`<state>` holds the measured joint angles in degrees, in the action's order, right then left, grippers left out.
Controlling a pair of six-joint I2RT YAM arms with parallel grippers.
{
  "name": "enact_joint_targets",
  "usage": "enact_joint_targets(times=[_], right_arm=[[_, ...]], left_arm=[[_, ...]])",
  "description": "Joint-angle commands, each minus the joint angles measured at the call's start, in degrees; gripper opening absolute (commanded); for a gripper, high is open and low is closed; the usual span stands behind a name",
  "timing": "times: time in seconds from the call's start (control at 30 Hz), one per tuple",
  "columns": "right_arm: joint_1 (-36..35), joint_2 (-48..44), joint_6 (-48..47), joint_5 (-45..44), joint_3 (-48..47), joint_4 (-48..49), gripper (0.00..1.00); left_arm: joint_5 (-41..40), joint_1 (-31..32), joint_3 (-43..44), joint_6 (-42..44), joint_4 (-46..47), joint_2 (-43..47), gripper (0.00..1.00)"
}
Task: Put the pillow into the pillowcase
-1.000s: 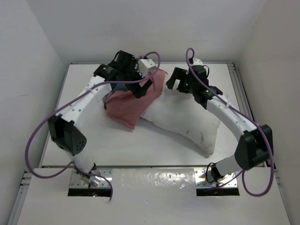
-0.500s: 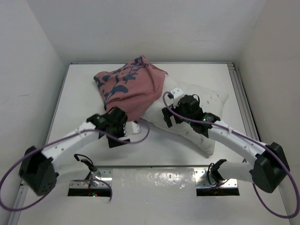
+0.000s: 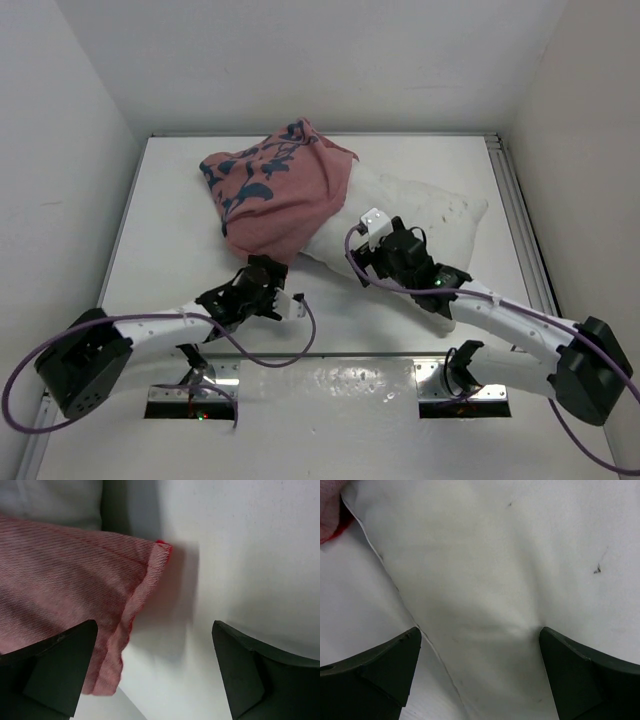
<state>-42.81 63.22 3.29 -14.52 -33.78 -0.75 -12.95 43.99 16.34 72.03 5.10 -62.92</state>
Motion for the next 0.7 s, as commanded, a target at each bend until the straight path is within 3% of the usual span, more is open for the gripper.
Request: enact_joint_targets(times=[0.0, 0.1, 0.2, 0.23, 0.27, 0.3, 0.33, 0.43, 0.47, 0.57, 0.67], right_arm=[[-2.7, -2.8, -2.8, -11.5, 3.4, 2.7, 0.99], [-4.0, -1.0, -5.0, -16.6, 4.1, 3.9, 0.99], [-4.0, 3.5, -4.3, -18.5, 3.8, 4.0, 0.99], [-4.0, 4.6, -4.0, -18.5, 3.3, 3.8, 0.99], [-4.0, 5.8, -3.7, -18.6, 3.0, 3.6, 0.96], [-4.0, 7.7, -1.3, -17.6, 2.8, 3.5, 0.92], [-3.9, 8.7, -0.6, -16.6, 2.4, 3.7, 0.73], [-4.0, 12.4, 3.2, -13.6, 0.2, 3.4, 0.1], [-4.1, 13.1, 4.6, -12.6, -0.7, 3.1, 0.0], [-4.6, 13.4, 8.5, -8.2, -5.8, 2.6, 0.0], [-1.4, 8.1, 14.8, -5.7, -10.7, 5.1, 0.0]], left_arm=[[-2.3, -0.9, -4.2, 5.8, 22.4, -5.4, 0.97], [-4.2, -3.2, -4.0, 4.8, 31.2, -12.6, 0.89], [-3.7, -4.0, 0.7, -2.8, 26.8, -16.0, 0.54], [-3.1, -4.0, 1.1, -3.7, 25.5, -15.7, 0.31], [-2.4, -3.7, 0.7, -4.3, 25.3, -15.3, 0.19], [-2.3, -2.9, 0.3, -4.2, 25.6, -14.0, 0.08], [-2.3, -2.5, -0.1, -4.0, 25.1, -13.3, 0.0], [-1.8, -0.7, 2.5, -5.9, 16.4, -8.8, 0.0], [-0.5, -0.7, 8.6, -8.3, 11.5, -7.5, 0.0], [10.8, -1.1, 23.4, -20.1, -8.1, -1.5, 0.0], [23.1, -0.5, 31.7, -23.2, -20.5, 0.1, 0.0]])
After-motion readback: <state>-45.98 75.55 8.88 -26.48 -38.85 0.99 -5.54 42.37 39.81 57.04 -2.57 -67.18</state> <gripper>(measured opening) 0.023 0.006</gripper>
